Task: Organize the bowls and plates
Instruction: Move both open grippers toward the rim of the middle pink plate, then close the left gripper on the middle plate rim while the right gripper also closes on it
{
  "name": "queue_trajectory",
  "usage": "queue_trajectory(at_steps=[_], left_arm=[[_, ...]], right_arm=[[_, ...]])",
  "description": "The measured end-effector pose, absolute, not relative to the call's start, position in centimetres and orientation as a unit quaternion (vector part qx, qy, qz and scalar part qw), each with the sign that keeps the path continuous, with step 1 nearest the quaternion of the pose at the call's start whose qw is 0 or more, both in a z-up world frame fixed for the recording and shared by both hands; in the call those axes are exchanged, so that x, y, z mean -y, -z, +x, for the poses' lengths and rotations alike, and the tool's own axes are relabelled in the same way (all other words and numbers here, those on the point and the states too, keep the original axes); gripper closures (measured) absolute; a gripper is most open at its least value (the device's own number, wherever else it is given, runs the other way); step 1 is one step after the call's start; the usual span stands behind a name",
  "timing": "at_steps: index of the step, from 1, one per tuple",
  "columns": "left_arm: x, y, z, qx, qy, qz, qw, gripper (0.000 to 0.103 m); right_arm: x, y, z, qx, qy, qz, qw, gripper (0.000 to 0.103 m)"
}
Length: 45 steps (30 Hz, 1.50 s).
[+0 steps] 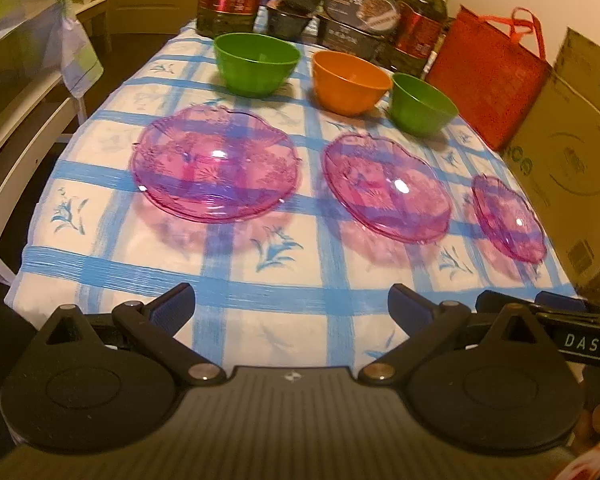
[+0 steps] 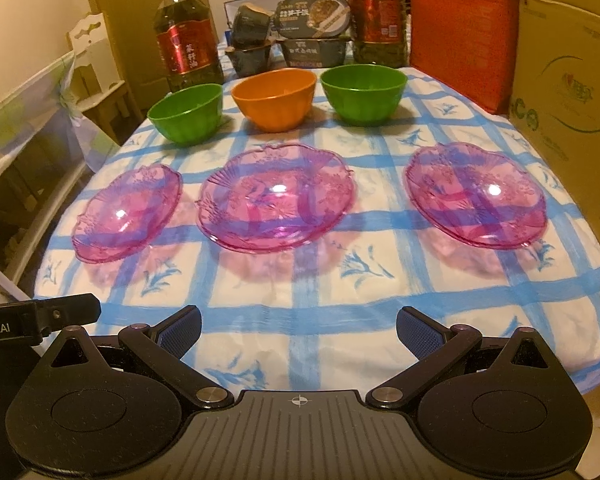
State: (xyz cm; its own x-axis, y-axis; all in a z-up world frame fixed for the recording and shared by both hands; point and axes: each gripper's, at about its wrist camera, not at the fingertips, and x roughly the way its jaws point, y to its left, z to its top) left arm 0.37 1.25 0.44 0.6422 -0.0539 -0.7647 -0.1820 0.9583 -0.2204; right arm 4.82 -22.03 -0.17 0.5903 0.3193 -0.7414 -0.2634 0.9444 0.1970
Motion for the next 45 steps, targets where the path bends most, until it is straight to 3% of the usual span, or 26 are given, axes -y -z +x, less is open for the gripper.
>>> queue_trajectory(at_steps=[21,23,31,35,40,45], left_arm=[[-12.3,0.4,4.4,-0.405,-0.090,-0.172,0.893,0.001],[-13.2,0.7,5.1,-0.408,-0.093,-0.173,0.892,0.001],[-15.9,2.3,7.8,-0.420,-0.100,-0.174,0.885,0.002],[-16.7,3.2,9.2,-0.430,-0.094,-0.168,0.882,0.012],[-17.4,4.1,10.5,-0.434,-0.089,-0.164,0.882,0.021],[-17.7,4.8,11.5,-0.434,-0.080,-0.164,0.882,0.039]], right_arm=[[13.0,0.6,9.5,-0.412,-0.224,0.058,0.881,0.001],[12.1,0.8,10.2,-0.414,-0.230,0.065,0.878,0.011],[9.4,2.8,13.0,-0.435,-0.228,0.084,0.867,0.035],[8.1,3.7,14.3,-0.446,-0.230,0.092,0.860,0.046],[6.8,4.5,15.7,-0.453,-0.231,0.090,0.856,0.051],[6.0,5.0,16.6,-0.456,-0.231,0.085,0.855,0.057]])
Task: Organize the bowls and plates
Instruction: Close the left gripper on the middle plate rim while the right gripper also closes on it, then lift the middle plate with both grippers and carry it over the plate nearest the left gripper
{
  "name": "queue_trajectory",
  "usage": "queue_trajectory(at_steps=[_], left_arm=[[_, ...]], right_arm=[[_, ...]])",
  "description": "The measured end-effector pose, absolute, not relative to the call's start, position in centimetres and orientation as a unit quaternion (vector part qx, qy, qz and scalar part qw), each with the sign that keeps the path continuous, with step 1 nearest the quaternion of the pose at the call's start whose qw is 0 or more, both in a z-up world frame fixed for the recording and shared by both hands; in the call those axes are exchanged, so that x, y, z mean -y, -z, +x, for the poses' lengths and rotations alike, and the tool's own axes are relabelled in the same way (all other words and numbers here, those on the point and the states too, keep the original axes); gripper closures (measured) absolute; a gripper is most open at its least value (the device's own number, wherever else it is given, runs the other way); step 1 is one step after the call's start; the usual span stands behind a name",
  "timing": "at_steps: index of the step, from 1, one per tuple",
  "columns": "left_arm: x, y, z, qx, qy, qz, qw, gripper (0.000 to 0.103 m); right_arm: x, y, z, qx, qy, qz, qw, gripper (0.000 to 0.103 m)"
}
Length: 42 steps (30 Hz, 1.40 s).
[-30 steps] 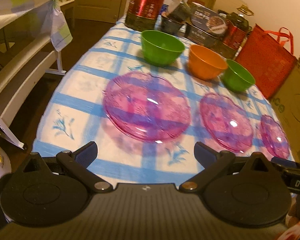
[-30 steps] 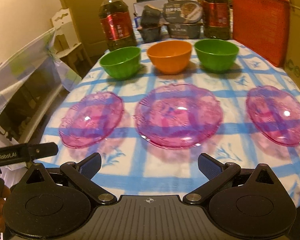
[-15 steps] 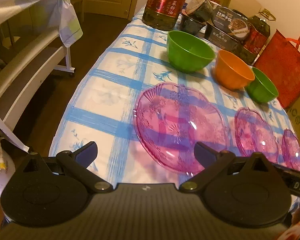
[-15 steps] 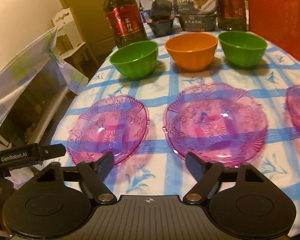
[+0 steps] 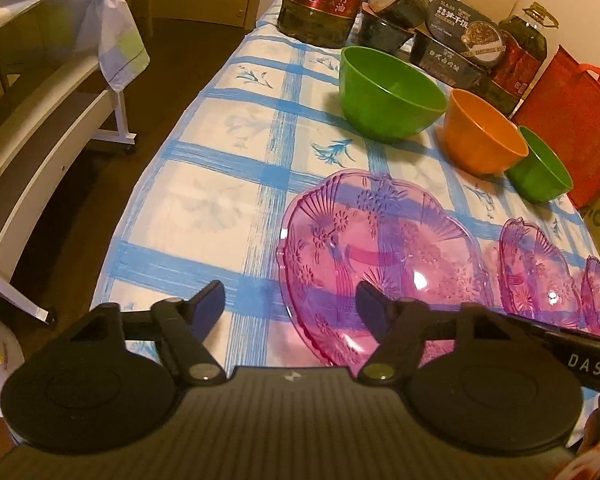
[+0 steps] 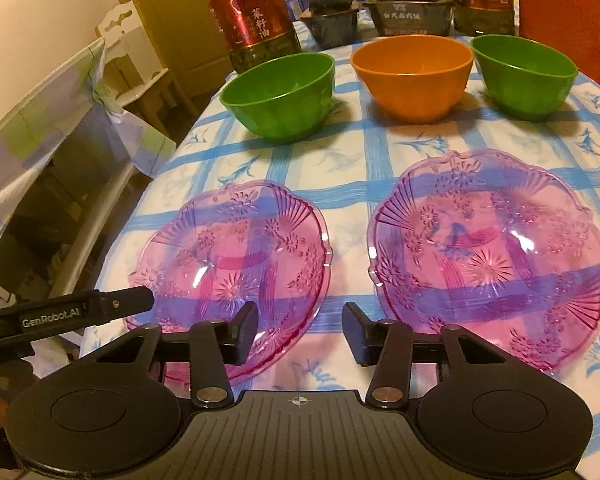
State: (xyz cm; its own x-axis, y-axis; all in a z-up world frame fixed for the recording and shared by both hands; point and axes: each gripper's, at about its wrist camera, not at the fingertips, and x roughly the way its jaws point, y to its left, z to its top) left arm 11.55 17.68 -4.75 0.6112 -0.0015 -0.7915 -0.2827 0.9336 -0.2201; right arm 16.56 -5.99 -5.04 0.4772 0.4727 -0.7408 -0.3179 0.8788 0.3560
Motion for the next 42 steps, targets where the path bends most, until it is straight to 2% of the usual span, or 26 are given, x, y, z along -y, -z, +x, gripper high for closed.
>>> queue_trajectory(at_steps=[5,14,21,42], left_arm=[[-17.6,5.0,12.2,-0.430,-0.077,-0.161,0.885,0.060],[-17.5,5.3,12.2,-0.432,-0.072,-0.165,0.884,0.085],[-17.1,5.0,11.8,-0.427,-0.082,-0.155,0.887,0.090],[-13.5,0.6,9.4,-0.396,-0.068,-0.139,0.905,0.092]], right_arm=[[5.7,5.5,17.0,-0.460,-0.228,0.081,0.854,0.063],[5.5,5.8,17.2,-0.460,-0.228,0.075,0.855,0.080],[5.7,5.8,17.1,-0.459,-0.223,0.069,0.857,0.088],[9.4,1.7,14.2,-0.411,-0.221,0.077,0.881,0.089]])
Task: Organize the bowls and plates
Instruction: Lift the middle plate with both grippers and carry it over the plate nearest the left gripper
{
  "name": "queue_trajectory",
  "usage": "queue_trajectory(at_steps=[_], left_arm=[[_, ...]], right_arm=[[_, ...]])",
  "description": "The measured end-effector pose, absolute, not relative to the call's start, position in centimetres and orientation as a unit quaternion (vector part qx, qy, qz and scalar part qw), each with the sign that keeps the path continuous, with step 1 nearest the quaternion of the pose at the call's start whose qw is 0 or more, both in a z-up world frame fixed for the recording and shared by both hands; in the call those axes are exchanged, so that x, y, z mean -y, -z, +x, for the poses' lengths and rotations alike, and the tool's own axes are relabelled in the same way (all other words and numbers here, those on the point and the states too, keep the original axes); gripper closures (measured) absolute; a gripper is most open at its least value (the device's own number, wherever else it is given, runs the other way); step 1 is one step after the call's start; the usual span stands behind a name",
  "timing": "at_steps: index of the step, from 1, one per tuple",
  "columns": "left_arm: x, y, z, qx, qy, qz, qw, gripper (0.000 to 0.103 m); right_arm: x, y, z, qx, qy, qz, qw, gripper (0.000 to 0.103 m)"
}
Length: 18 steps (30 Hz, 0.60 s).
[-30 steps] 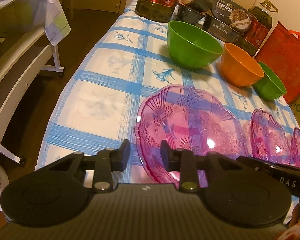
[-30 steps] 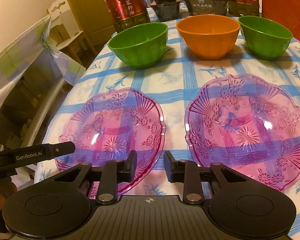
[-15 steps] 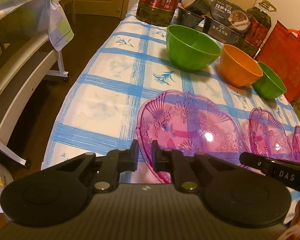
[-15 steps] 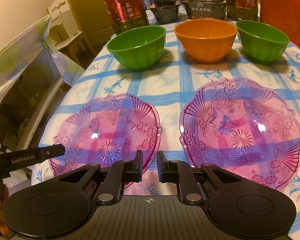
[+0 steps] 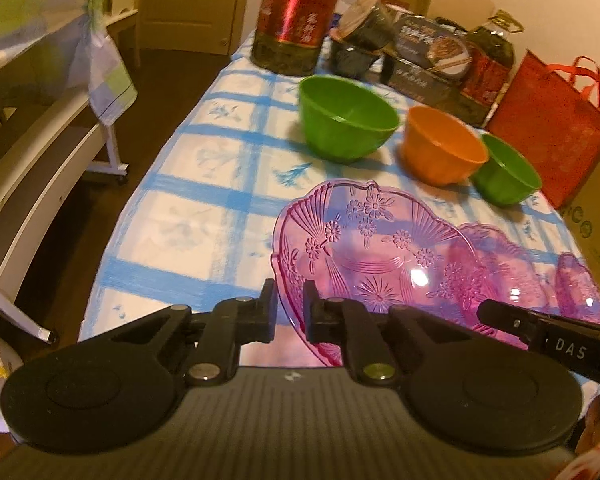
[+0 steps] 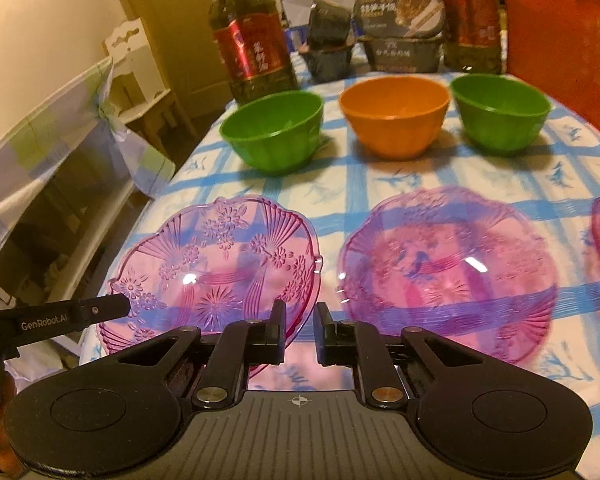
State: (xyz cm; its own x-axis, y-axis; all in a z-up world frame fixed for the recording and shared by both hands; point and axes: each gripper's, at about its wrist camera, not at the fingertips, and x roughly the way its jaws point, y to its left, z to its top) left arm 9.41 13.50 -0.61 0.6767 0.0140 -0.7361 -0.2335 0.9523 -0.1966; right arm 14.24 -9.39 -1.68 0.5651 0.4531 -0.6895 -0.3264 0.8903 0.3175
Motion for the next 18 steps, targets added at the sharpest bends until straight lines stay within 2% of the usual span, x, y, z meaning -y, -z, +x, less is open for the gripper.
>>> queue_trajectory(at_steps=[18], left_arm=[[-2.7,-0.4,13.9,-0.380,0.012,-0.114,0.918,0.092]], right_arm=[[20.1,0.7,14.6,-0.390,-0.134,0.107,0.905,0.089]])
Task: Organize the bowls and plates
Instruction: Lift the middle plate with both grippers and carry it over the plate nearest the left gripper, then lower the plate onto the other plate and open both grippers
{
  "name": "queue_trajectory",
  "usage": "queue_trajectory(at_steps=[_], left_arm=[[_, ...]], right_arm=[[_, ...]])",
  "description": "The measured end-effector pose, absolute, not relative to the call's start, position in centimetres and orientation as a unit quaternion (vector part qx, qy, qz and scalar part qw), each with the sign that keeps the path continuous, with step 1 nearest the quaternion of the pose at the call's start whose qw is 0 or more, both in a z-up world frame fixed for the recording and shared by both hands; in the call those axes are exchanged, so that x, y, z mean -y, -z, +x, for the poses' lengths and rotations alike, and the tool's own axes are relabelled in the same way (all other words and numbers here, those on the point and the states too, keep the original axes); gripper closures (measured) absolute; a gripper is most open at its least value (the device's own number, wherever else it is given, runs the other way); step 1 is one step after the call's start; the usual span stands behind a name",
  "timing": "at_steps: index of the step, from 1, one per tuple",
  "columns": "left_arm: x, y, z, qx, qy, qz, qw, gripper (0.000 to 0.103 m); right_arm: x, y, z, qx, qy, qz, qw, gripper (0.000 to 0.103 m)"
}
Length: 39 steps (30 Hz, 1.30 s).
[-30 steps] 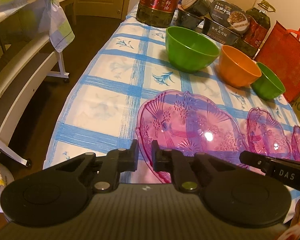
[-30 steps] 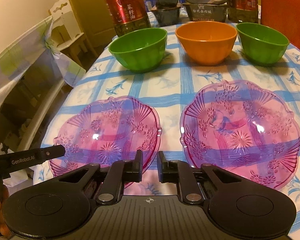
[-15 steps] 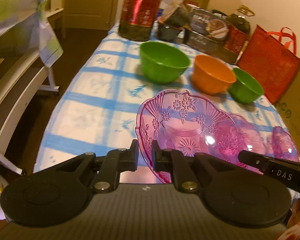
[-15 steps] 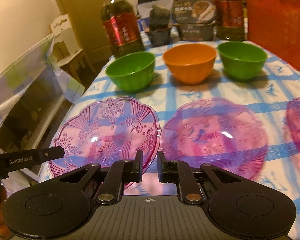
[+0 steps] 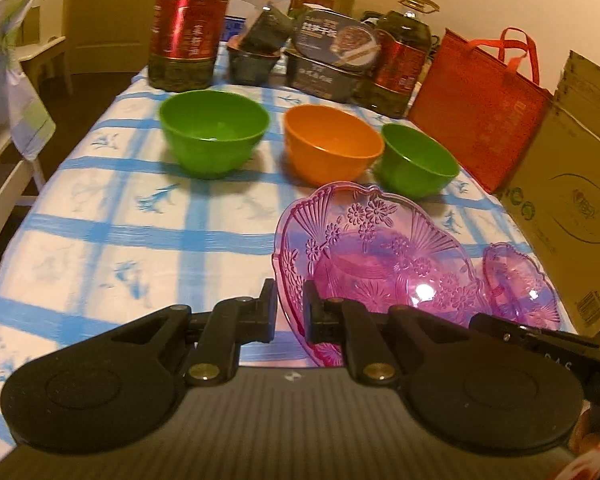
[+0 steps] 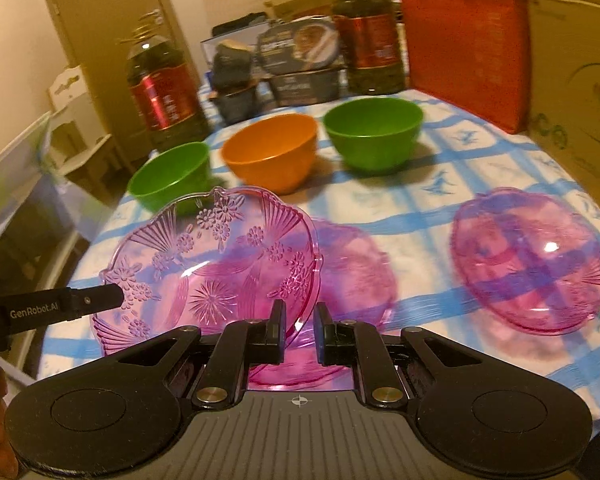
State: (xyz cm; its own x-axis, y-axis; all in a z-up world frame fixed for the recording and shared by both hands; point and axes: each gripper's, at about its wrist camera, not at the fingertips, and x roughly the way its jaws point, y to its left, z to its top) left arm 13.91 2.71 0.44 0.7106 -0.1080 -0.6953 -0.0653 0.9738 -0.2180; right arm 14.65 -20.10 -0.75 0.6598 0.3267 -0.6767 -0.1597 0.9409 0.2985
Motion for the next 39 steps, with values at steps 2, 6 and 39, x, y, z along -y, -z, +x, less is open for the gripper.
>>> queue_trajectory(at_steps=[2,6,39], left_arm=[[-1.8,-0.2,14.4,-0.379,0.013,-0.114,0.918,0.092],[-0.7,0.2,15.3,-0.375,0.011,-0.117,0.919,0.092],[0.9,3.7,16.6,-0.399,0.016,-0.095,0.912,0.092]], right_arm=[[20.9,1.0,15.0,-0.389,-0.131,0.107,0.905,0.089],[21.7,1.8,15.8,-0.398,-0.135,0.096,0.902,0.089],[21.9,4.9,18.0,-0.412,-0.124,0.040,0.902,0.088]])
